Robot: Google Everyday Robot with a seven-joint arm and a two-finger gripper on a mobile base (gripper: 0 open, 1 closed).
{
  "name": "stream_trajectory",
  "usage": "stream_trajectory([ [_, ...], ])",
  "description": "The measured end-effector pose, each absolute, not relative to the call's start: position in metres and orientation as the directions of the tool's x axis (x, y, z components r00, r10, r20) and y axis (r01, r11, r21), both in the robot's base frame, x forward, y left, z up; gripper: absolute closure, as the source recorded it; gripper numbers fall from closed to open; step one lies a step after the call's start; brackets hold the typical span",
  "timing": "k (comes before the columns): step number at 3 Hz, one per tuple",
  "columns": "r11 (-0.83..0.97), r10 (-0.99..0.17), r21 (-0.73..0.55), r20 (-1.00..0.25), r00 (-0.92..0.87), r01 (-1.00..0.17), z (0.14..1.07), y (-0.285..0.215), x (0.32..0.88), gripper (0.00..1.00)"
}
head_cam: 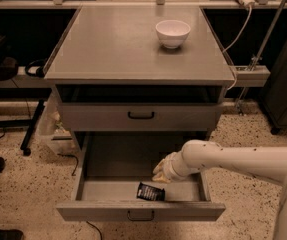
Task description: Pick rxbar blueberry from middle drawer and place on counter
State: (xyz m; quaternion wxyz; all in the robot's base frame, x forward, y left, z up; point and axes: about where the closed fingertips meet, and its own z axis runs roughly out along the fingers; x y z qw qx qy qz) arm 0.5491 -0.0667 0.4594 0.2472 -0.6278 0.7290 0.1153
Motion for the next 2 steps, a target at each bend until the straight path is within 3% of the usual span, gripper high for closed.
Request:
stream_trajectory([
  [1,0.189,-0.85,-0.117,-0.517,-0.102,-0.975,0.446,-0.06,0.547,0.89],
  [2,0.196,-0.836,-0.067,-0.534,-0.13,-0.978,0.422,-0.054,0.544,0.65],
])
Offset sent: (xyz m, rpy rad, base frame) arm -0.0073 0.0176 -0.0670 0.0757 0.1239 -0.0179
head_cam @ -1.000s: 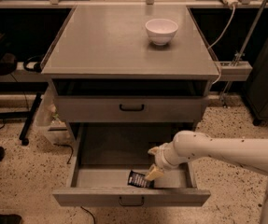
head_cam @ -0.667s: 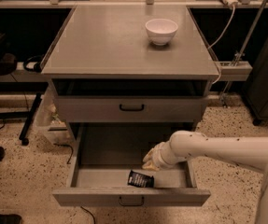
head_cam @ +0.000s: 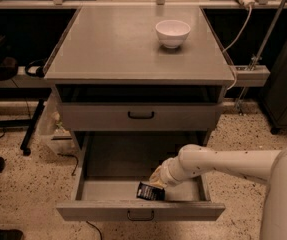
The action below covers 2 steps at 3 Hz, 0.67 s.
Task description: Pick rxbar blueberry from middle drawer and place on counter
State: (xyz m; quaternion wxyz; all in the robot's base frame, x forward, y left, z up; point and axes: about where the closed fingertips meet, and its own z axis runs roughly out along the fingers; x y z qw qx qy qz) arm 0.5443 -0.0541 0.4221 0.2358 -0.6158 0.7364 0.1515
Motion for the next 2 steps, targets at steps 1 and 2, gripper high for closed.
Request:
stream_trajectory([
  [1,0.194,-0.825,-0.021,-0.545,-0.151,-0.981,0.398,-0.047,0.544,0.42],
  [2,0.188,-0.818,0.008,-0.552,-0.161,-0.982,0.385,-0.041,0.545,0.19],
])
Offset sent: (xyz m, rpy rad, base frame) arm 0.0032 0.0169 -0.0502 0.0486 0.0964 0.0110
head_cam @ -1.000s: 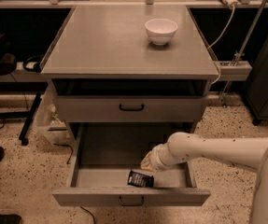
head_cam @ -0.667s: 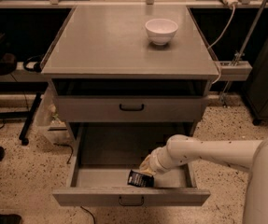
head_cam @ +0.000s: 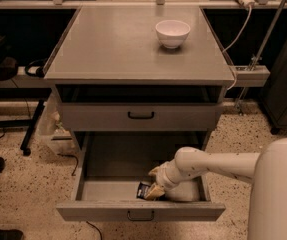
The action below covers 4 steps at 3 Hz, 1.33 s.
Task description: Pick rxbar blueberry from middle drawer and place on counter
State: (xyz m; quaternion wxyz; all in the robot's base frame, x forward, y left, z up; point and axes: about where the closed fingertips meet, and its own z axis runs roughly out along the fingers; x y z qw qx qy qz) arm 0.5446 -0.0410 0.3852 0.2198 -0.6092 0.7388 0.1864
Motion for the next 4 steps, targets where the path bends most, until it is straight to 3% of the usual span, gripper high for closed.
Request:
stream_trajectory([
  [1,0.182,-0.817,0.018,-0.554,-0.162,-0.983,0.382,-0.037,0.545,0.0],
  [2,0.182,-0.815,0.024,-0.555,-0.164,-0.983,0.379,-0.035,0.546,0.0],
  [4,0.215,-0.806,0.02,-0.562,-0.188,-0.976,0.358,-0.035,0.553,0.14],
])
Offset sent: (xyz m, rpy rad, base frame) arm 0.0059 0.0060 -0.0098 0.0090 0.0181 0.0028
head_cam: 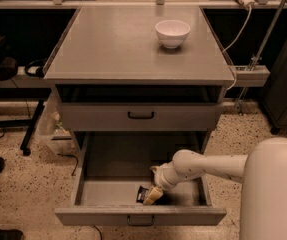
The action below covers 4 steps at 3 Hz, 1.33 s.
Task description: Pick rxbar blueberry from middle drawer and place on counter
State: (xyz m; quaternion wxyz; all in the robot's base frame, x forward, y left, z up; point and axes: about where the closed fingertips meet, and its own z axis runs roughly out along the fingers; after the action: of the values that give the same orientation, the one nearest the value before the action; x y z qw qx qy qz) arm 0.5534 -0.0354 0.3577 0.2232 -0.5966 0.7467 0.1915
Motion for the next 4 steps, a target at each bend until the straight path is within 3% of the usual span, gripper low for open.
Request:
stream_trajectory([
  [1,0.233,-0.796,0.015,-0.572,-0.2,-0.972,0.349,-0.038,0.556,0.29],
  [4,0.251,-0.779,-0.031,-0.599,-0.183,-0.968,0.361,-0.042,0.556,0.96],
])
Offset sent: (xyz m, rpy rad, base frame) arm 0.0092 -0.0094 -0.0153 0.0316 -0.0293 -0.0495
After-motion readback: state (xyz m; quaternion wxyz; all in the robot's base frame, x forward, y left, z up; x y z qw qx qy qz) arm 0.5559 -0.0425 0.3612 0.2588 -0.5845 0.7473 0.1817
